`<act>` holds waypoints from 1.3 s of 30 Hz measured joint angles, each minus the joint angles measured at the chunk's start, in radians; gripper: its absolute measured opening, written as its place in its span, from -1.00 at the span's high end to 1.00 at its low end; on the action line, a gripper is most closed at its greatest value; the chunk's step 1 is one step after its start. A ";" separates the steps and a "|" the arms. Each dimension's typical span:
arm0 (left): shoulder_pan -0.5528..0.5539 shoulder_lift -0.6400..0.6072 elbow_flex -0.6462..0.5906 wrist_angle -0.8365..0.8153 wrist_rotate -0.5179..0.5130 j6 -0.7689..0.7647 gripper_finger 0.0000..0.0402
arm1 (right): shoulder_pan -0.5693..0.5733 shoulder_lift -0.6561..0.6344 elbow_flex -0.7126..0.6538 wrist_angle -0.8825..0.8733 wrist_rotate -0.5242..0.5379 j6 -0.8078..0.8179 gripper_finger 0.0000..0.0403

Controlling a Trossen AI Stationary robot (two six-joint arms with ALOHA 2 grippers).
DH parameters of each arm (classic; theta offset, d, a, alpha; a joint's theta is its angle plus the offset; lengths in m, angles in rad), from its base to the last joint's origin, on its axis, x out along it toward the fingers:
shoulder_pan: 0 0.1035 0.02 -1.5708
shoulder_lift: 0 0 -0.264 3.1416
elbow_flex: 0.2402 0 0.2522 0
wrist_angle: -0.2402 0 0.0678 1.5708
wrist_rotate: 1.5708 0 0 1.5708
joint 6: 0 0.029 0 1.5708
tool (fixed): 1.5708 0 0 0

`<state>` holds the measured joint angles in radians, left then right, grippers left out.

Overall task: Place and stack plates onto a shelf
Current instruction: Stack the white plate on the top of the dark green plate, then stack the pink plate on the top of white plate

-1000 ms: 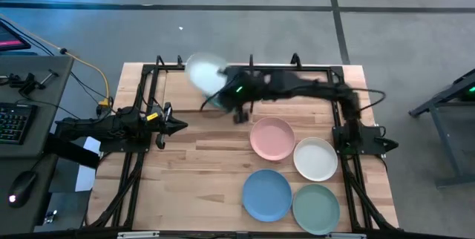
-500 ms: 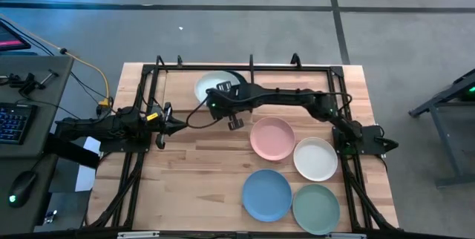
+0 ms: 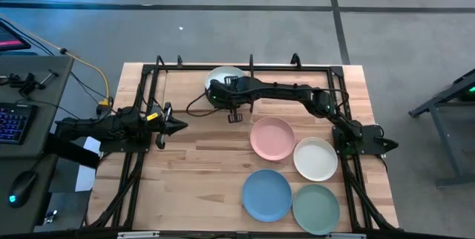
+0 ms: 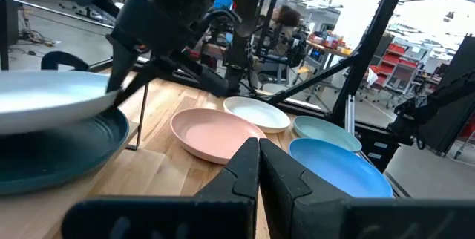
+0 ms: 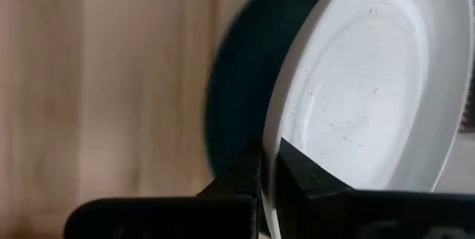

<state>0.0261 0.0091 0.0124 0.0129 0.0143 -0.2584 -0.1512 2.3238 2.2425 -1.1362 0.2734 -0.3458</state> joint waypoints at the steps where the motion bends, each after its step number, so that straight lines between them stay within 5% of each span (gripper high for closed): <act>1: 0.000 0.000 0.000 0.000 0.000 0.000 1.00 | 0.000 0.000 0.000 0.003 -0.014 0.009 1.00; 20: 0.000 0.000 0.000 0.000 0.000 0.000 1.00 | 0.001 0.000 0.000 0.011 -0.046 0.024 0.94; 31: 0.000 0.000 0.000 0.000 0.000 0.000 1.00 | 0.023 -0.013 0.000 0.005 -0.055 -0.035 0.07; 39: 0.000 0.000 0.000 0.000 0.000 0.000 1.00 | 0.029 -0.184 0.002 -0.055 -0.294 0.105 -0.20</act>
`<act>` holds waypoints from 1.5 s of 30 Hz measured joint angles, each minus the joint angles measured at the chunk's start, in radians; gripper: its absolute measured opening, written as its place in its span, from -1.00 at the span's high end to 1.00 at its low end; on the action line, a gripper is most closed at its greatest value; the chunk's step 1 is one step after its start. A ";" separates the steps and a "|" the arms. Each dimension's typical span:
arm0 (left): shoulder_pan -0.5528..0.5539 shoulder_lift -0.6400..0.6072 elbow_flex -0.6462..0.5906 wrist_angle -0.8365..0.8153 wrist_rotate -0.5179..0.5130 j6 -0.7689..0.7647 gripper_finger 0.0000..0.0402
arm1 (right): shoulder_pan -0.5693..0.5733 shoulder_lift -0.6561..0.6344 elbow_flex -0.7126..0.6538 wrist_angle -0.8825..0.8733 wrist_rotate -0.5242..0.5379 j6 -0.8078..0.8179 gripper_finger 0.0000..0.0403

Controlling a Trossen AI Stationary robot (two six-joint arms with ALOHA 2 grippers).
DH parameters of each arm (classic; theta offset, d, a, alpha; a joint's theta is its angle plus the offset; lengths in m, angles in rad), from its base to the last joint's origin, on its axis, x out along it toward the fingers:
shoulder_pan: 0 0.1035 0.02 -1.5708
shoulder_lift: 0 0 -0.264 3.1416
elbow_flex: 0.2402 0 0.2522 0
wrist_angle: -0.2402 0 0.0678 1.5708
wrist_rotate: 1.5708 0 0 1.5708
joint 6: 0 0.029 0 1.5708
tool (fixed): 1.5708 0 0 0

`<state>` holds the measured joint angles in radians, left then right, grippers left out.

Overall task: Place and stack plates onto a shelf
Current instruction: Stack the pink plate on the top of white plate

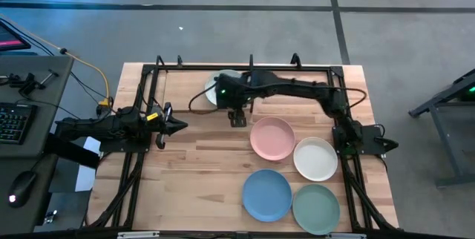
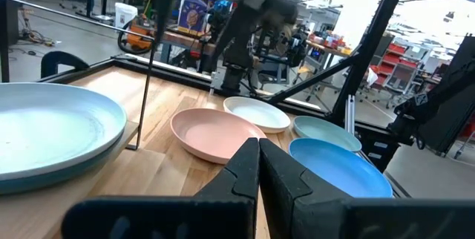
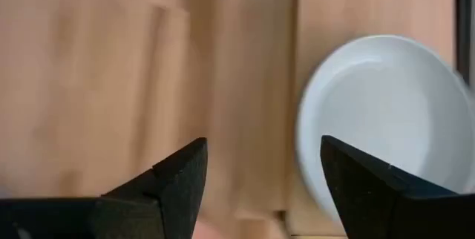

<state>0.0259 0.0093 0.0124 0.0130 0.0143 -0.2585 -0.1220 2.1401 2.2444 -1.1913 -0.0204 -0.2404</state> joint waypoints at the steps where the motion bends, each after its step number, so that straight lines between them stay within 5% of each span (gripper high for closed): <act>1: 0.000 0.000 0.000 0.000 0.000 0.000 1.00 | 0.005 -0.020 0.000 -0.024 -0.025 0.023 -0.20; 11: 0.000 0.000 0.000 0.000 0.000 0.000 1.00 | 0.172 -0.170 0.000 -0.183 -0.051 0.078 -0.21; 19: 0.000 0.000 0.000 0.000 0.000 0.000 1.00 | 0.197 -0.252 -0.019 -0.235 0.002 0.157 -0.21; 22: 0.000 0.000 0.000 0.000 0.000 0.000 1.00 | 0.195 -0.348 -0.178 -0.136 0.019 0.199 -0.21; 29: 0.000 0.000 0.000 0.000 0.000 0.000 1.00 | 0.197 -0.751 -0.865 0.325 0.069 0.426 -0.21; 33: 0.000 0.000 0.000 0.000 0.000 0.000 1.00 | 0.194 -0.940 -1.140 0.587 0.085 0.628 -0.21; 39: 0.000 0.000 0.000 0.000 0.000 0.000 1.00 | 0.194 -1.101 -1.362 0.744 0.132 0.843 -0.21; 45: 0.000 0.000 0.000 0.047 0.000 -0.017 1.00 | 0.194 -1.153 -1.379 0.754 0.099 0.860 -0.21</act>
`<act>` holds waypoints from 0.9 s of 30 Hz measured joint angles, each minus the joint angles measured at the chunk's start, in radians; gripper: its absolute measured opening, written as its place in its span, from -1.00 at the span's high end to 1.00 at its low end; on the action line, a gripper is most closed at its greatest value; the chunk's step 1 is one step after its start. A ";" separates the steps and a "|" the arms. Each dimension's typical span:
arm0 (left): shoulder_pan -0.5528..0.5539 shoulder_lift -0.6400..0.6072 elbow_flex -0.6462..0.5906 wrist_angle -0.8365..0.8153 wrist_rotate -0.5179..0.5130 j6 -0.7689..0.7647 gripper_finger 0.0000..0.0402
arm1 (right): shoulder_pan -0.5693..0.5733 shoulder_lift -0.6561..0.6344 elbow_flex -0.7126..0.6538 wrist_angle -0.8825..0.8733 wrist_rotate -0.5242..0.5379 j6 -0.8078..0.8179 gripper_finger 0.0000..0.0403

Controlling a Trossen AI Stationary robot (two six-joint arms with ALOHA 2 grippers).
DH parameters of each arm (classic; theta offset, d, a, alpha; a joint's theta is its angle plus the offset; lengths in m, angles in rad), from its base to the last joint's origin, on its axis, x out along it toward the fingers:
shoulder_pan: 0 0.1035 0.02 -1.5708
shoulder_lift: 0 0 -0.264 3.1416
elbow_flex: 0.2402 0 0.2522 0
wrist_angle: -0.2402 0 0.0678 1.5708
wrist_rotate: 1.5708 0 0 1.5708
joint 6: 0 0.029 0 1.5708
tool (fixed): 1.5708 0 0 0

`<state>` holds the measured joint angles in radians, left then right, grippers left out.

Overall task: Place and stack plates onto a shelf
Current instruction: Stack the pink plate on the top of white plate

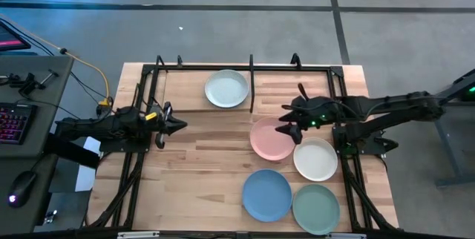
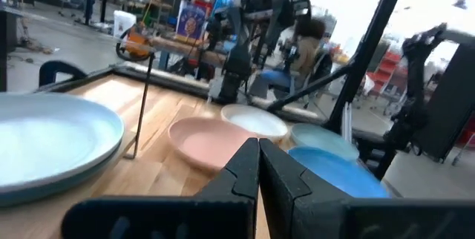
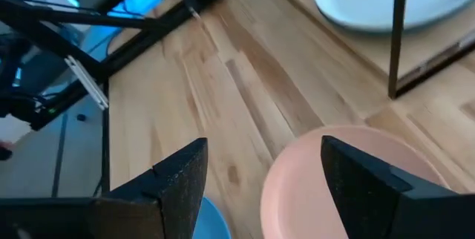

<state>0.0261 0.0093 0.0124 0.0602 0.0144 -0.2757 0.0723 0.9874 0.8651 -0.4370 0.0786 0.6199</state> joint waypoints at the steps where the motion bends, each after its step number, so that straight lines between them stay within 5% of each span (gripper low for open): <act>1: 0.000 0.000 0.000 0.030 0.000 -0.044 1.00 | 0.000 0.000 0.008 0.002 0.002 -0.017 -0.21; 6: -0.001 0.000 0.000 0.235 -0.077 -0.276 1.00 | 0.000 0.000 0.022 0.002 0.038 -0.082 -0.21; 10: -0.001 0.048 0.020 0.337 -0.116 -0.298 1.00 | 0.000 0.000 0.022 0.002 0.068 -0.077 -0.21; 15: -0.009 0.231 0.184 0.211 -0.103 -0.242 1.00 | 0.000 0.000 0.023 0.027 0.061 -0.045 -0.21; 22: -0.042 0.473 0.549 -0.275 -0.034 -0.007 1.00 | 0.000 0.000 0.024 0.031 0.059 -0.106 -0.21; 27: -0.047 0.546 0.619 -0.205 -0.027 -0.008 1.00 | 0.000 0.001 0.024 0.031 0.059 -0.173 -0.21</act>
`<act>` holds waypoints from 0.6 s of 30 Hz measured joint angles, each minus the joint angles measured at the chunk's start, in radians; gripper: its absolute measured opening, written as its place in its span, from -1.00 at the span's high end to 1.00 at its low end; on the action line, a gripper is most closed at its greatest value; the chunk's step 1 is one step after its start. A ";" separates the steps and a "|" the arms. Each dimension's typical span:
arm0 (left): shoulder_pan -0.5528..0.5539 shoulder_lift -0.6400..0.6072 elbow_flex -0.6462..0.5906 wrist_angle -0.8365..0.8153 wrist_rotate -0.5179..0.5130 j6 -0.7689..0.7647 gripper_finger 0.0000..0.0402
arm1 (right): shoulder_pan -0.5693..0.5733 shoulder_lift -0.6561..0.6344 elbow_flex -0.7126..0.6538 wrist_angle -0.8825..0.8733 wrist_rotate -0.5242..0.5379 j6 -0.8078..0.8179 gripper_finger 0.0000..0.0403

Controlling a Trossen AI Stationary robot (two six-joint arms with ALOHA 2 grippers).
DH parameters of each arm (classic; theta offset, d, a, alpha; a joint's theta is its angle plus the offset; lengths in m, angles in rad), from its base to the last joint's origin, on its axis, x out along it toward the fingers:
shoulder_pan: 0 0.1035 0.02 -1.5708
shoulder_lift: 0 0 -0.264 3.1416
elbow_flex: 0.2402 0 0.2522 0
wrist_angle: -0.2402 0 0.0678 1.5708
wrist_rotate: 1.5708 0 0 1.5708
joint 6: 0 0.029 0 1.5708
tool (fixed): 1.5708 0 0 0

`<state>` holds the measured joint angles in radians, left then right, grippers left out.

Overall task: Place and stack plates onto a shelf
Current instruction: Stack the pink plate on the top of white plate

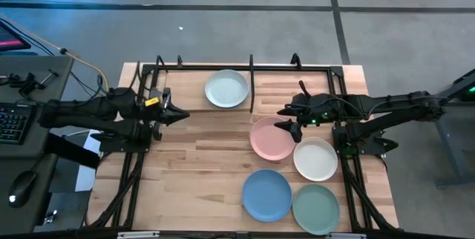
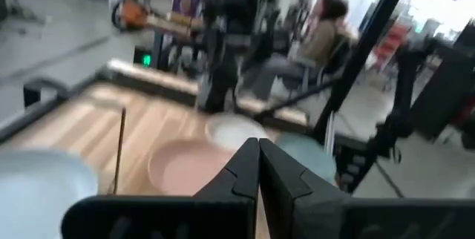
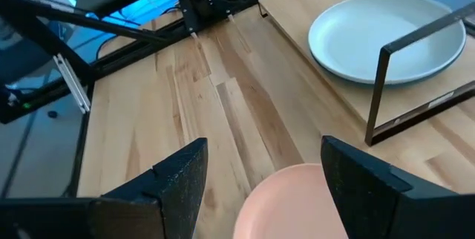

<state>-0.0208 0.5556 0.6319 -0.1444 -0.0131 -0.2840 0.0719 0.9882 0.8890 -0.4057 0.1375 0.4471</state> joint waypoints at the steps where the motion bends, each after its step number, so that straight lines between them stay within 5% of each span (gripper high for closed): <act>1: 0.001 0.010 0.000 0.023 -0.015 -0.001 1.00 | 0.000 0.000 0.000 0.000 0.000 -0.006 -0.21; 6: 0.001 0.054 -0.001 0.018 -0.118 -0.081 0.91 | 0.000 0.000 0.000 0.000 0.000 -0.007 -0.21; 18: 0.000 0.070 -0.001 0.033 -0.106 -0.079 0.26 | -0.077 0.000 0.002 -0.212 -0.006 0.208 -0.21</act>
<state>-0.0208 0.6260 0.6308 -0.1112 -0.1186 -0.3634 -0.0054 0.9883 0.8909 -0.6176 0.1318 0.6553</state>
